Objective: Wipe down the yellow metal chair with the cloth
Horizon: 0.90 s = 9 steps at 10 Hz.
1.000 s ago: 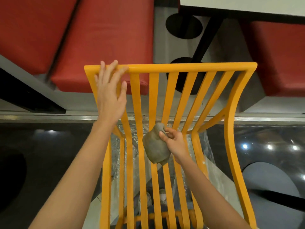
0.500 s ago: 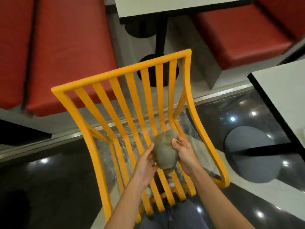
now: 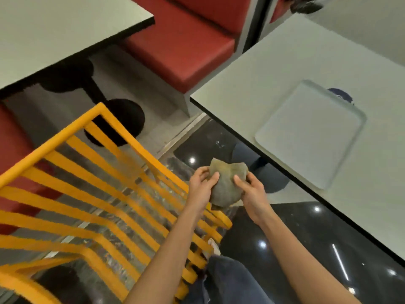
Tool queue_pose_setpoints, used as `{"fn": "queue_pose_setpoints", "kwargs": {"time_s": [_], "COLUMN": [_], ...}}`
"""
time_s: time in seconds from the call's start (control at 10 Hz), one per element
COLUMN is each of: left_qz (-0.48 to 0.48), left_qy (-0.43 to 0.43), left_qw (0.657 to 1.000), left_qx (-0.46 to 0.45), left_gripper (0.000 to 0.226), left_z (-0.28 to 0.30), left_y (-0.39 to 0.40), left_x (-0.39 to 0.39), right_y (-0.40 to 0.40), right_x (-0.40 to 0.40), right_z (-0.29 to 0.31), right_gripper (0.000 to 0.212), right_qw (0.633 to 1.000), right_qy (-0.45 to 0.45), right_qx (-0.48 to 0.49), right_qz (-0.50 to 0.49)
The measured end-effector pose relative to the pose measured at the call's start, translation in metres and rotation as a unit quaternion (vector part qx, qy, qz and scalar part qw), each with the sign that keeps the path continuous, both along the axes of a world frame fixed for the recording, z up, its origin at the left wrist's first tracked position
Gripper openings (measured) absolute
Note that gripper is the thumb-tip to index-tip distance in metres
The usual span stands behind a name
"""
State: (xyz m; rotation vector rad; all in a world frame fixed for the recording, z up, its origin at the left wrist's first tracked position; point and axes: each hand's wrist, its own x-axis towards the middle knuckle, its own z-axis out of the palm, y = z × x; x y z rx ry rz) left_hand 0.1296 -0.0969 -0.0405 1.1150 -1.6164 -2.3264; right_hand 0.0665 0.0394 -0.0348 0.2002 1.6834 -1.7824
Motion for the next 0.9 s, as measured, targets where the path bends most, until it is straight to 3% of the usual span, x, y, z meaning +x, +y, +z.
{"fn": "queue_pose_setpoints", "kwargs": {"time_s": [0.2, 0.4, 0.5, 0.7, 0.9], "left_qz": [-0.147, -0.222, -0.256, -0.292, -0.249], "left_qy": [0.017, -0.015, -0.032, -0.012, -0.005], "left_qw": [0.988, 0.971, 0.956, 0.942, 0.947], "left_qx": [-0.036, -0.086, -0.139, -0.164, -0.201], "left_gripper": [0.021, 0.035, 0.035, 0.053, 0.050], "left_z": [0.020, 0.028, 0.024, 0.026, 0.031], "left_y": [0.060, 0.078, 0.077, 0.079, 0.053], "left_x": [-0.120, -0.205, -0.227, -0.227, -0.199], "right_y": [0.071, 0.107, 0.114, 0.111, 0.078], "right_x": [-0.083, -0.140, -0.156, -0.159, -0.136], "right_z": [0.024, 0.025, 0.020, 0.018, 0.029], "right_gripper": [0.036, 0.032, 0.042, 0.050, 0.038], "right_qw": [0.985, 0.974, 0.969, 0.949, 0.874], "right_qy": [0.068, 0.058, 0.057, 0.087, 0.261], "right_qx": [0.063, 0.107, 0.133, 0.236, 0.388], "right_qz": [-0.147, -0.191, -0.201, -0.190, -0.129]}}
